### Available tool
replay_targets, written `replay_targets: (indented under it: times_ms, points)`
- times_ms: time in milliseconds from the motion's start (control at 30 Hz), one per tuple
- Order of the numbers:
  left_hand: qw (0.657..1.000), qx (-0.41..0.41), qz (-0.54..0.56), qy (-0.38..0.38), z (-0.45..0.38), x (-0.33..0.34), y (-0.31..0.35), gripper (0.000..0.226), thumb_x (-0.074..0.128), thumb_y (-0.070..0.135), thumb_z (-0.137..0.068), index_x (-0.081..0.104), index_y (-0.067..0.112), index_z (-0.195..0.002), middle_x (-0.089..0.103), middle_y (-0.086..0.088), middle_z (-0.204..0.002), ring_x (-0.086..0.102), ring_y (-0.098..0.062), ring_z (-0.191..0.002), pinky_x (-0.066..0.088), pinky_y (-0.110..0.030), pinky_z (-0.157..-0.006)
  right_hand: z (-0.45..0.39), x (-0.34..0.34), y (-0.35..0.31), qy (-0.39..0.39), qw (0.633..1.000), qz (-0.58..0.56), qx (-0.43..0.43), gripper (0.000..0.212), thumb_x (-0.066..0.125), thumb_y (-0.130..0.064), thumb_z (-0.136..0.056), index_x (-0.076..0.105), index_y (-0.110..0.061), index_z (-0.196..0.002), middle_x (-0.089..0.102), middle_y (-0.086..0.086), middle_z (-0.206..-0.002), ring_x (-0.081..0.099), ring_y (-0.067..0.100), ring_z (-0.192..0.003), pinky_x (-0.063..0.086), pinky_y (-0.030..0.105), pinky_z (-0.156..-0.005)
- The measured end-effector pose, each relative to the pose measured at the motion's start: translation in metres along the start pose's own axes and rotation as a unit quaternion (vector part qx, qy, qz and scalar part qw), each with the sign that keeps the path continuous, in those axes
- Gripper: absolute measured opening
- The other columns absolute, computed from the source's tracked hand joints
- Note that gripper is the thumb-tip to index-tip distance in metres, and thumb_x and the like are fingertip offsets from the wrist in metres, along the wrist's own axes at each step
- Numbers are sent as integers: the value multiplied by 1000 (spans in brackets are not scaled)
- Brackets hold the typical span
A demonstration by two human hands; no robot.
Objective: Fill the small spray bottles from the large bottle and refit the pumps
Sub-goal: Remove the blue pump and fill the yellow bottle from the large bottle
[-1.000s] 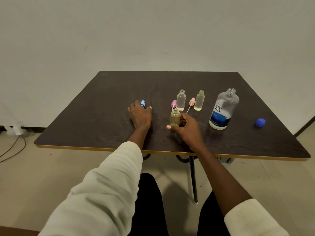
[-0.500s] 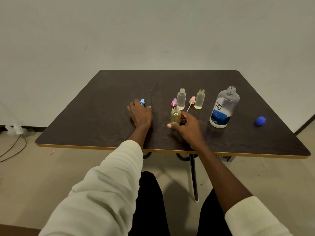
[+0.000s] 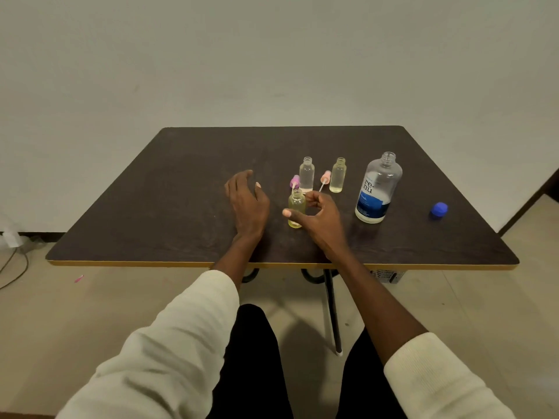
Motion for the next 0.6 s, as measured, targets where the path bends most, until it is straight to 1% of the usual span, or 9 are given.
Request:
replay_targets:
  times_ms: [100, 167, 233, 300, 367, 400, 467, 533, 600]
  points:
    - [991, -54, 114, -31, 23, -3, 17, 22, 53, 20, -101, 62, 12, -120, 63, 0, -110, 57, -9, -99, 44, -13, -81, 4, -9, -6, 34, 999, -22, 6, 68, 79, -56, -68, 57, -18, -119, 60, -5, -115, 56, 6, -105, 47, 21, -84]
    - [979, -83, 178, -63, 36, -2, 27, 25, 56, 30, -101, 61, 14, -120, 64, 8, -105, 60, -1, -94, 46, -10, -77, 8, -15, -10, 60, 998, -21, -6, 61, 71, -61, -74, 58, -19, -117, 59, -3, -115, 56, 8, -105, 48, 25, -86]
    - [964, -86, 223, -121, 45, 4, 33, 39, 63, 40, -95, 58, 17, -125, 64, 9, -110, 61, 2, -99, 48, -12, -82, 13, -23, -13, 102, 994, -7, -39, 55, 66, -61, -77, 58, -19, -110, 59, -4, -109, 56, 8, -101, 49, 29, -87]
    - [951, -84, 240, -176, 51, 12, 32, 59, 74, 48, -82, 52, 22, -130, 62, 5, -122, 61, -3, -110, 50, -18, -90, 19, -36, -15, 160, 982, 27, -95, 45, 71, -51, -80, 56, -16, -105, 57, -3, -104, 54, 11, -97, 49, 30, -84]
    - [945, -78, 231, -216, 55, 17, 32, 72, 84, 44, -73, 49, 26, -133, 60, 7, -126, 60, -7, -114, 51, -21, -93, 22, -52, -15, 217, 965, 66, -133, 46, 75, -43, -79, 53, -13, -107, 52, 0, -107, 51, 14, -99, 49, 27, -83]
    - [945, -70, 220, -232, 57, 19, 34, 73, 87, 39, -72, 49, 27, -133, 61, 9, -126, 61, -5, -114, 51, -20, -93, 22, -63, -14, 243, 957, 77, -135, 50, 75, -44, -78, 50, -14, -109, 49, 1, -111, 50, 14, -102, 49, 26, -83]
    - [950, -54, 185, -247, 59, 22, 37, 68, 87, 29, -74, 51, 26, -132, 62, 11, -123, 61, -1, -109, 52, -17, -91, 19, -83, -11, 298, 944, 84, -118, 60, 74, -46, -75, 44, -14, -116, 43, 5, -120, 47, 16, -110, 52, 28, -87]
    - [954, -52, 154, -251, 60, 24, 40, 59, 83, 20, -79, 54, 20, -131, 63, 11, -115, 62, 1, -102, 53, -20, -91, 12, -101, -7, 346, 928, 110, -83, 73, 78, -46, -72, 41, -11, -124, 40, 9, -129, 43, 19, -120, 48, 37, -96]
    - [954, -60, 146, -256, 59, 27, 41, 51, 80, 17, -82, 55, 17, -127, 64, 10, -111, 62, 2, -98, 55, -25, -92, 2, -113, -4, 345, 929, 129, -37, 87, 80, -47, -70, 37, -10, -136, 37, 9, -139, 37, 22, -130, 40, 41, -106]
Point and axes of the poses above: each hand's wrist, its own z-axis away from the middle knuckle, its own x-axis out of the palm, y = z × x, the point moved 4 cm from there along -z, towards the middle knuckle
